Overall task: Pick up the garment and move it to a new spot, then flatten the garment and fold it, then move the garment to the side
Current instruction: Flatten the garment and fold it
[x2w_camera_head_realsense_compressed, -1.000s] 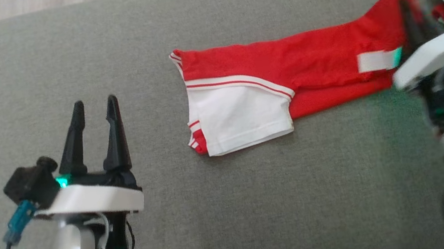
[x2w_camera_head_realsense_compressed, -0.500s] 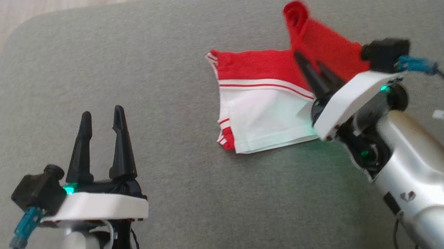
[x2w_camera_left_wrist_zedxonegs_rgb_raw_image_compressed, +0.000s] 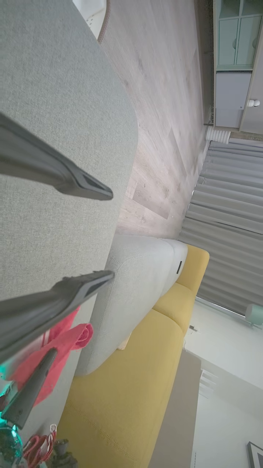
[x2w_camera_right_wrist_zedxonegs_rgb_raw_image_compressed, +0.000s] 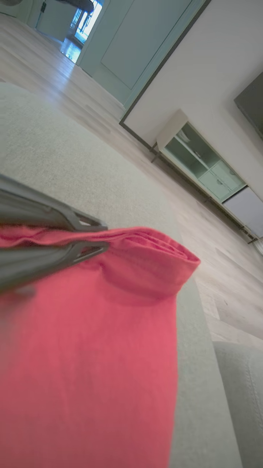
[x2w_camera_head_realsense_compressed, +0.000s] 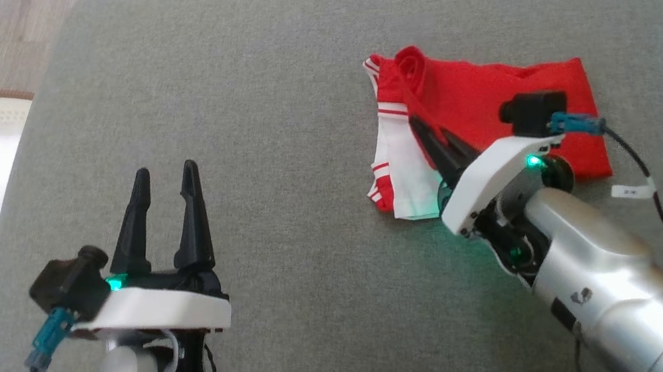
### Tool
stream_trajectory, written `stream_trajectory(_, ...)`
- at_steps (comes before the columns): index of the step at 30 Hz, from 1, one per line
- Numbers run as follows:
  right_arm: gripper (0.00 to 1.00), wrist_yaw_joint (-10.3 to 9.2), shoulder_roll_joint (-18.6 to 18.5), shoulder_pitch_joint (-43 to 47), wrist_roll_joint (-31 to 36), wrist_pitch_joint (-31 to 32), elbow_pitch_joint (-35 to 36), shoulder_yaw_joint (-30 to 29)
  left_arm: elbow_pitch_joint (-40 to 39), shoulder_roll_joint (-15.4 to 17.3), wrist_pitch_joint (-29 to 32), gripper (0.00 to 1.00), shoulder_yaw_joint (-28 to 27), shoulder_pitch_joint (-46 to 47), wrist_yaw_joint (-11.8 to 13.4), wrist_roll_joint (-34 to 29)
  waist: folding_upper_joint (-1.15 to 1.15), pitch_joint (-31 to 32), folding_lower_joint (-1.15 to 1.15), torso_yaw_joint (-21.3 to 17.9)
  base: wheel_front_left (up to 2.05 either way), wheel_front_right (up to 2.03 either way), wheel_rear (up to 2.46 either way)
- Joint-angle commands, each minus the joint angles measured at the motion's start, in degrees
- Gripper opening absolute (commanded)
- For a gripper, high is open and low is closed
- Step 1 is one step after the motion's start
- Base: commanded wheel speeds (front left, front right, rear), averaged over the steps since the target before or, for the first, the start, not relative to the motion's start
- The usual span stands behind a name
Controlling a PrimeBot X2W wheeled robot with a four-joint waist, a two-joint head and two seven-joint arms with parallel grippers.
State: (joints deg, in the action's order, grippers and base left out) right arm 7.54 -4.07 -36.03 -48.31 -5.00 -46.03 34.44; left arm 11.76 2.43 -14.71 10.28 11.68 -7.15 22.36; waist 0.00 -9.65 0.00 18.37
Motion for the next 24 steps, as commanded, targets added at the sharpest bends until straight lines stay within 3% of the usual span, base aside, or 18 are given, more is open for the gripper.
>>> stream_trajectory(1,1.00,-0.05,1.2,-1.9,-1.4,-0.7,0.3,2.6,-1.5,0.5,-0.3,1.00,-1.9,1.0,-0.3,0.3,0.00,-0.2,0.00,0.2,0.00,0.00,0.00)
stream_trajectory(9,1.00,-0.05,1.2,-4.2,-10.0,-3.4,4.1,12.6,-1.6,0.5,-0.3,1.00,-3.1,0.9,-0.3,0.1,0.00,0.3,0.00,-2.7,0.00,0.00,0.00)
stream_trajectory(14,1.00,-0.05,1.2,-6.9,-12.4,-6.9,5.3,14.6,-2.4,0.5,-0.3,1.00,-3.7,1.1,-0.3,-0.3,0.00,1.3,0.00,-6.2,0.00,0.00,0.00)
stream_trajectory(21,1.00,-0.05,0.5,-9.6,-6.3,-9.6,1.7,11.1,-4.2,0.5,-0.3,1.00,-4.9,0.9,-0.3,-0.5,0.00,2.5,0.00,-10.6,0.00,0.00,0.00)
stream_trajectory(24,1.00,-0.05,-2.7,-9.3,-1.6,-9.9,0.8,7.8,-5.2,0.5,-0.3,1.00,-5.2,0.8,-0.3,-0.4,0.00,2.8,0.00,-12.1,0.00,0.00,0.00)
